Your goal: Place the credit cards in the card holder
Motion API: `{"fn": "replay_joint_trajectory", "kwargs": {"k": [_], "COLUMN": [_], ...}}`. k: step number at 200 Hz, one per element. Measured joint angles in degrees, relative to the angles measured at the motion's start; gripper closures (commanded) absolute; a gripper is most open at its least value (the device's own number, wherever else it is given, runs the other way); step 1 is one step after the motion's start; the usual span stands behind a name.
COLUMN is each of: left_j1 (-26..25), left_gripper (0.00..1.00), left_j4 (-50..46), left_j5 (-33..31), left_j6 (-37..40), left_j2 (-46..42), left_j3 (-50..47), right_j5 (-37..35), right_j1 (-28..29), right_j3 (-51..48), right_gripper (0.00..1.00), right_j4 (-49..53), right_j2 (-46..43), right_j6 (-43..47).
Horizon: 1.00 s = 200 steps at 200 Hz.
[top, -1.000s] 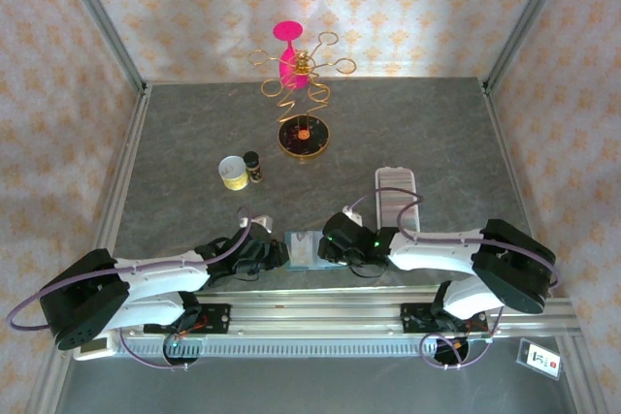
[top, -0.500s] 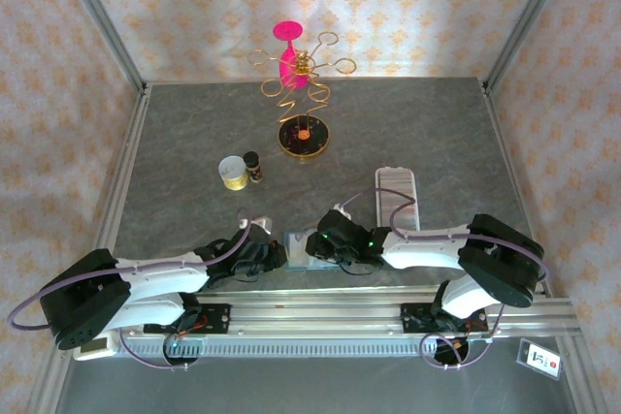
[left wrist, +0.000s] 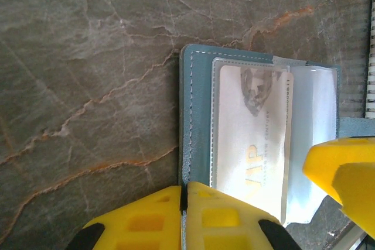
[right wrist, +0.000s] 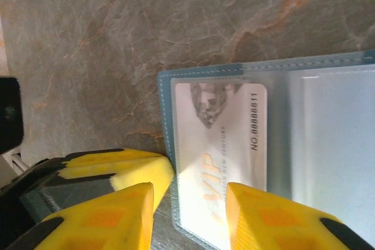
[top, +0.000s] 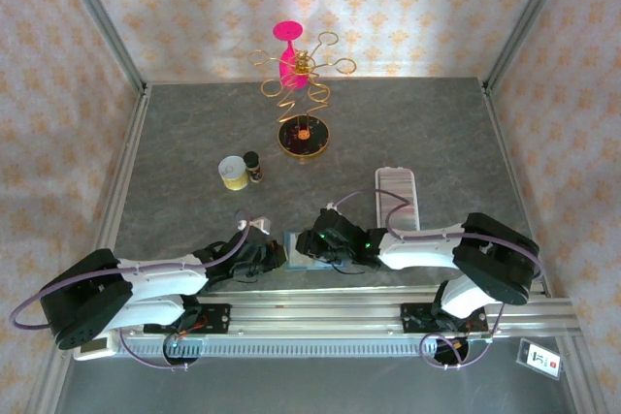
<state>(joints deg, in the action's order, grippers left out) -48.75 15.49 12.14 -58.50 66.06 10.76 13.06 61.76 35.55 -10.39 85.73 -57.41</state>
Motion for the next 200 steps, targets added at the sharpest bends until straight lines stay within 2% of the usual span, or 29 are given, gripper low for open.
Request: {"fn": "replay_joint_trajectory", "kwargs": {"k": [67,112,173,200], "left_j1": [-0.11,-0.39,-0.39,-0.39], "left_gripper": [0.91,0.90,0.90,0.90], "left_j4": [-0.76,-0.76,-0.79,-0.76], "left_j5": [0.90,0.96,0.96,0.96], "left_j6": [0.00,0.02,0.00,0.00], "left_j2": [-0.83,-0.83,-0.81,-0.81], "left_j3": [-0.11,-0.11,-0.11,-0.11], "right_j5": [-8.41,-10.51,-10.71,-10.54], "right_j1": [1.11,1.20,2.08,2.43], "right_j3": [0.90,-2.21,-2.08,-0.59], "right_gripper": [0.55,0.53,0.52,0.44], "right_j4": [12.22,18.40,19.58,18.36], "right_j2": [-7.34,-8.76,-6.75,-4.85], "right_j6": [-0.70,-1.55,-1.29,-0.68]}}
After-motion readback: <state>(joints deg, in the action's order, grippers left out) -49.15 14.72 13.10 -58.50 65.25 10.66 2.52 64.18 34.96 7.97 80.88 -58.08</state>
